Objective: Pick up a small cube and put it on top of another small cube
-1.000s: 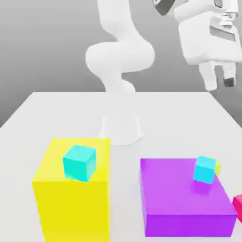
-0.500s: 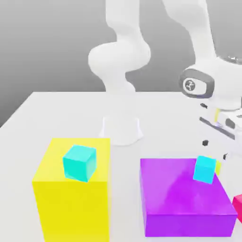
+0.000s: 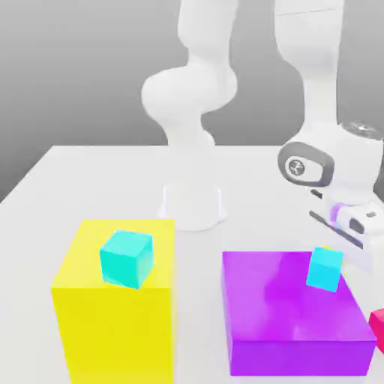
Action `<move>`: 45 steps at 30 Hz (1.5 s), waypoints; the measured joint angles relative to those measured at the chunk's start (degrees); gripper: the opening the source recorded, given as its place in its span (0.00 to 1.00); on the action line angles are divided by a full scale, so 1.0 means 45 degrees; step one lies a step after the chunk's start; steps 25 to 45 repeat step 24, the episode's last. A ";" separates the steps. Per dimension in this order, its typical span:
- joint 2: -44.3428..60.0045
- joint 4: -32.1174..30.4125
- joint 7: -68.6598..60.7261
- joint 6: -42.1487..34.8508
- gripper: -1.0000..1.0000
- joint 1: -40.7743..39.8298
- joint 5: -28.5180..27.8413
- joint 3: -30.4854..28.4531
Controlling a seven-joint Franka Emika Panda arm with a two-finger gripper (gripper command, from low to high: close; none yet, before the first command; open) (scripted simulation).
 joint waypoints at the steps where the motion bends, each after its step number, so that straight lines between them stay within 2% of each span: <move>1: -0.0453 -0.0086 -0.0166 -0.0360 0.00 -0.0060 0.0236 0.0119; 6: -0.2205 0.0152 -0.0231 -0.2320 0.00 -0.0293 0.1202 0.0016; 14: -0.4903 0.1763 0.1848 -0.6620 0.00 -0.1969 0.1199 -0.1132; 16: -0.4774 0.1790 0.1968 -0.6537 0.00 -0.2179 0.1153 -0.1275; 19: -0.3686 0.1519 0.2004 -0.5186 0.00 -0.2221 0.1136 -0.1335; 20: -0.3327 0.1424 0.2003 -0.4731 1.00 -0.2255 0.1131 -0.1314; 45: -0.3327 0.1424 0.2003 -0.4731 1.00 -0.2255 0.1132 -0.1314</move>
